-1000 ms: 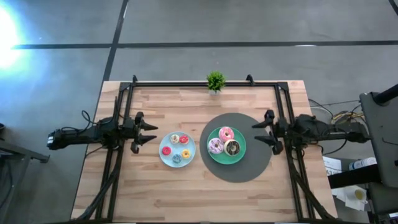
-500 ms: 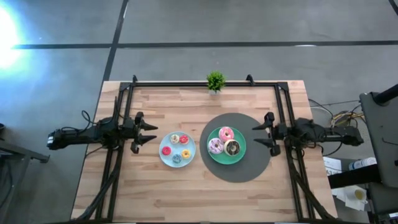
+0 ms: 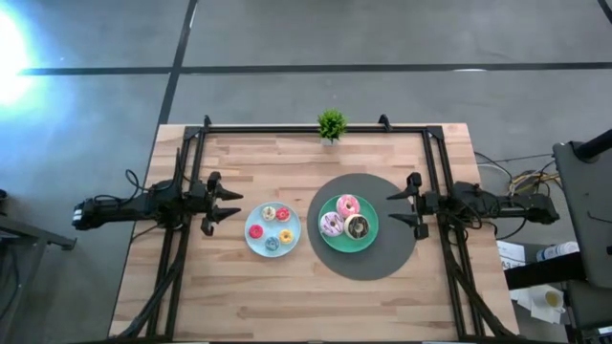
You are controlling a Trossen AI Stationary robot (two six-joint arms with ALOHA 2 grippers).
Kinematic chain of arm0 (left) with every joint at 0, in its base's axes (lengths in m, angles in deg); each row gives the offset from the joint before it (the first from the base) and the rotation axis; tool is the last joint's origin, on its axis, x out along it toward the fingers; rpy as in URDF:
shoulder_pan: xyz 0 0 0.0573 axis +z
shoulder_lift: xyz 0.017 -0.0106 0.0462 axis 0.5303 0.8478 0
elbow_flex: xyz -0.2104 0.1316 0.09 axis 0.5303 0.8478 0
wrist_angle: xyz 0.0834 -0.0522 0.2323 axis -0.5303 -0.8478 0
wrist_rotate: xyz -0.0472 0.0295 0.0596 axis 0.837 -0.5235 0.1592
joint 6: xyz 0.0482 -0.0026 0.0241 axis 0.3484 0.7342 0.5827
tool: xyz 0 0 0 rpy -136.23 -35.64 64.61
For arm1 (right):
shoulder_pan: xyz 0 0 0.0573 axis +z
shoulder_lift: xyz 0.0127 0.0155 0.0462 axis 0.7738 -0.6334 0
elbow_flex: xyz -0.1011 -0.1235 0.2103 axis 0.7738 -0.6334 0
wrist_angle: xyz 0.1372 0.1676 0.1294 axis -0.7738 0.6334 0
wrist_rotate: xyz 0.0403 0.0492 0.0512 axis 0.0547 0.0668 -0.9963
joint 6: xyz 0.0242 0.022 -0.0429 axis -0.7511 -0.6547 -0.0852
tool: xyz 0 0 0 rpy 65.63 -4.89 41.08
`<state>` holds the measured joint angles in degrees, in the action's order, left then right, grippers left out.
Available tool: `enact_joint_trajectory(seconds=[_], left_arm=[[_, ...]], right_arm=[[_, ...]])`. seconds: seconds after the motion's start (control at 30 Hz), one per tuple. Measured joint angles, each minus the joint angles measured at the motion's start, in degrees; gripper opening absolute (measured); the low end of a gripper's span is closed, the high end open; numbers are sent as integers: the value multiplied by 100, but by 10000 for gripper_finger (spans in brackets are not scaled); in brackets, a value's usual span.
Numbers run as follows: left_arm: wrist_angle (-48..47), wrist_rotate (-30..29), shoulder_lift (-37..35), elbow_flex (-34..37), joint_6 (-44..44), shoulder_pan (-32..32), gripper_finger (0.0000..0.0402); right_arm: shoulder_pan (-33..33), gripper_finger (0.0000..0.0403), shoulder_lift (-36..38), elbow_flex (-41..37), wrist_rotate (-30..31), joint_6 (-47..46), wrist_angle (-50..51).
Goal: Pick & Place donuts
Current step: Return to Home Position
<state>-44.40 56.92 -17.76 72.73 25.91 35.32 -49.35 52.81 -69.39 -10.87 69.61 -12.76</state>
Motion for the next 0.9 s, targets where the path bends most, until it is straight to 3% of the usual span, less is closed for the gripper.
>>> enact_joint_trajectory(seconds=[0.9], left_arm=[[7, 2, 0, 0, 0, 0, 171]], right_arm=[[0, 224, -128, 1, -6, -139, 1]])
